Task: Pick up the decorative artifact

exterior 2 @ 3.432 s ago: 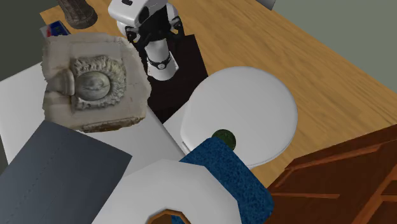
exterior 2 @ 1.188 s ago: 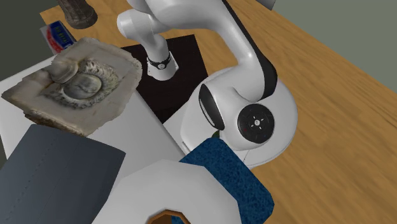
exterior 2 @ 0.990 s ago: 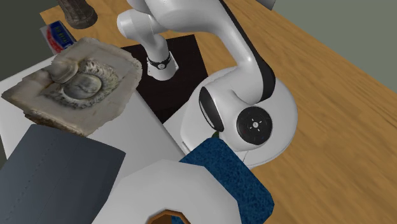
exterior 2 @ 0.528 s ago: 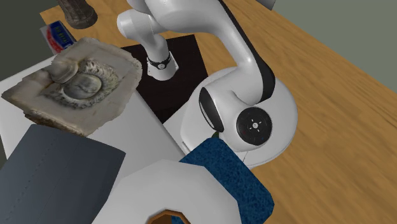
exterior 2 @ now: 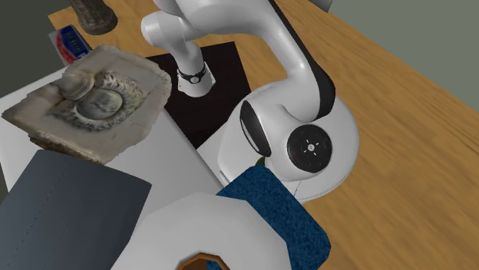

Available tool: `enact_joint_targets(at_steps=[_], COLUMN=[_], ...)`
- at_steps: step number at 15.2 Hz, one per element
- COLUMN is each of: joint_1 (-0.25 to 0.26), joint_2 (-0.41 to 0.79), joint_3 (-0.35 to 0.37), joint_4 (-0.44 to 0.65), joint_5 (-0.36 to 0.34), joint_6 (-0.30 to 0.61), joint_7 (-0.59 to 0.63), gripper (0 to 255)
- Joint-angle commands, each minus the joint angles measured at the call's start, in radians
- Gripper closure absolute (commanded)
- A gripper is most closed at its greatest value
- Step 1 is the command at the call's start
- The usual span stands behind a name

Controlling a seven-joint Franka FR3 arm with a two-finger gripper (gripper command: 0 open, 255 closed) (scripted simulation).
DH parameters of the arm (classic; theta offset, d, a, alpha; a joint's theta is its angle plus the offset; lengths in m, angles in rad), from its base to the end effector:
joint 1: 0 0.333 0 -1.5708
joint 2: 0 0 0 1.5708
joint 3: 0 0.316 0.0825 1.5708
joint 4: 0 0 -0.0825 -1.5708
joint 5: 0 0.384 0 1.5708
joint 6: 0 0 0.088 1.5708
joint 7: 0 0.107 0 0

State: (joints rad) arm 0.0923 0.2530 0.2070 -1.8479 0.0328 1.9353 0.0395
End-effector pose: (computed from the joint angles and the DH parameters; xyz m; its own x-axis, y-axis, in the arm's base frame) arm 0.5754 0.1734 0.3785 0.9560 0.2436 -0.1633 0.2345 -0.9694 -0.0734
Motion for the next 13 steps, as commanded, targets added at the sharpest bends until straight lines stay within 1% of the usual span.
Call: enact_joint_targets(at_steps=[1,11,13], joint_1=[0.000,-0.002,-0.002], joint_2=[-0.009,-0.048,-0.048], joint_3=[0.001,0.003,0.003], joint_4=[0.014,0.099,0.101], joint_5=[0.002,0.008,0.008], joint_6=[-0.024,-0.147,-0.149], joint_7=[0.001,0.004,0.004], gripper=[255,255,255])
